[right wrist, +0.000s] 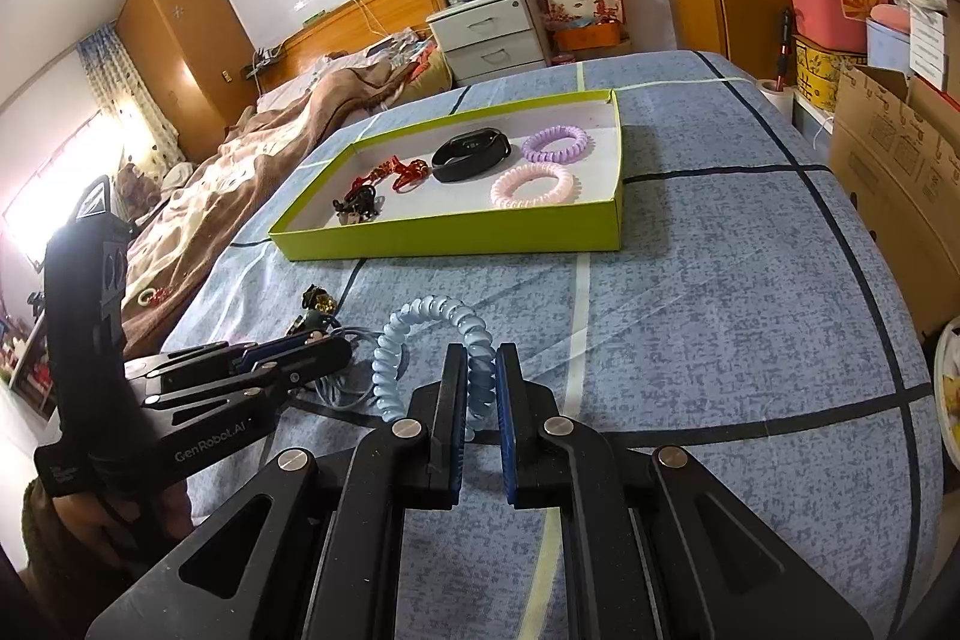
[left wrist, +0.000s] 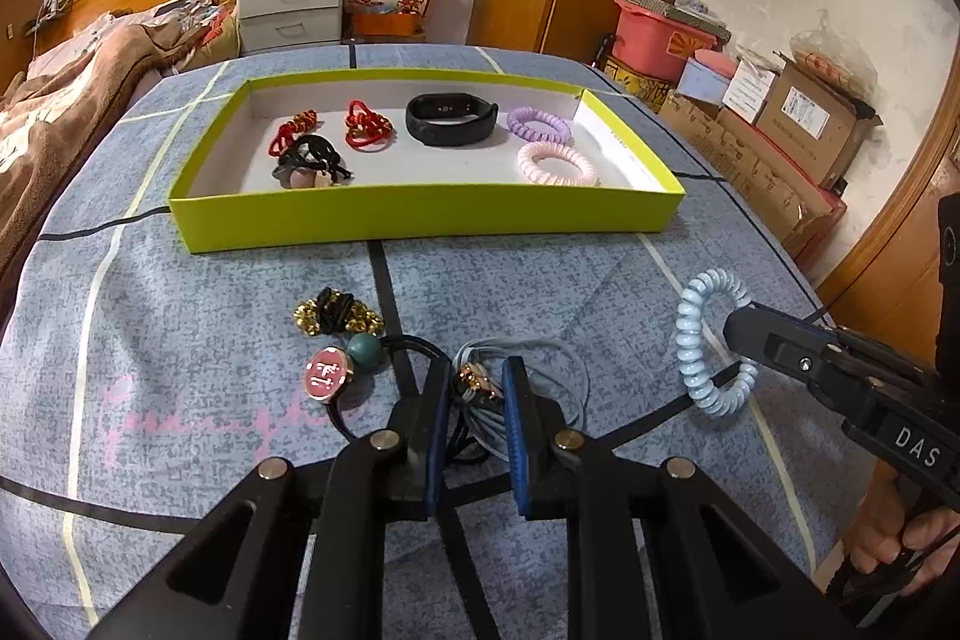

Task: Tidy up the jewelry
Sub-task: 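Grasp the grey hair tie with flower charm with the left tool while the right holds the blue tie, then carry both hair ties into the box and open both tools, then withdraw both tools from the box toward the remaining charms, then grasp the black hair tie with pink H charm with the right tool, then grasp the gold and black charm cluster with the left tool while the right holds its tie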

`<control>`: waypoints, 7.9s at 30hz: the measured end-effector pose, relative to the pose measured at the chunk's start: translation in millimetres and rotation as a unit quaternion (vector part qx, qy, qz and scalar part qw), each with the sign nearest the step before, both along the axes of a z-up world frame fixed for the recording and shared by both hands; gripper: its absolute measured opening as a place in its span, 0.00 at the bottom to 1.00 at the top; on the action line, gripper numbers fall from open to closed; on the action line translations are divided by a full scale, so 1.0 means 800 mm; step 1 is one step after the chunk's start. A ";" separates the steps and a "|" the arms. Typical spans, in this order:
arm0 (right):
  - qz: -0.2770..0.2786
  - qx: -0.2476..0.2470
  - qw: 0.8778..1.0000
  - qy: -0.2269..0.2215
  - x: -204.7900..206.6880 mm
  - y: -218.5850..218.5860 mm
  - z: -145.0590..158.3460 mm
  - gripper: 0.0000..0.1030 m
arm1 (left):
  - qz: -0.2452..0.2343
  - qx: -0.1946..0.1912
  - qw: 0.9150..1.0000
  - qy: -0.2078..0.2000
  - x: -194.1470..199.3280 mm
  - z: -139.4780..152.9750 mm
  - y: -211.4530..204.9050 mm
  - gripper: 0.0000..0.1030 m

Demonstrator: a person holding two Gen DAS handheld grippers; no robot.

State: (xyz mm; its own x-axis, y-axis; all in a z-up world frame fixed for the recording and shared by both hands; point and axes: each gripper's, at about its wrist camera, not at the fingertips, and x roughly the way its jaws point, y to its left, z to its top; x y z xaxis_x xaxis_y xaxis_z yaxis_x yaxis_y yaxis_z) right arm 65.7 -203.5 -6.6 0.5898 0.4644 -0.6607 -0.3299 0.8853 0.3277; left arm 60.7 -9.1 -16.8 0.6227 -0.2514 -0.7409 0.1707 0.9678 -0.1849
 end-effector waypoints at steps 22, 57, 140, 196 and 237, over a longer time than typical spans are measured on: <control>-0.015 -0.001 1.000 -0.015 0.026 0.003 0.034 0.09 | 0.008 -0.032 0.999 -0.038 0.025 0.056 0.029 0.18; -0.045 -0.070 0.995 0.049 0.223 0.024 0.010 0.09 | 0.014 -0.028 0.999 0.014 0.149 0.023 0.036 0.18; 0.123 -0.034 0.992 0.022 0.048 0.153 -0.006 0.55 | 0.128 -0.003 0.991 -0.026 0.007 0.043 0.156 0.54; 0.032 -0.135 0.990 0.016 0.037 0.119 -0.025 0.04 | 0.003 0.003 1.000 0.022 0.047 -0.005 0.069 0.54; 0.031 -0.077 0.997 0.004 0.035 0.096 0.000 0.04 | 0.030 0.039 0.999 -0.004 0.035 0.021 0.079 0.24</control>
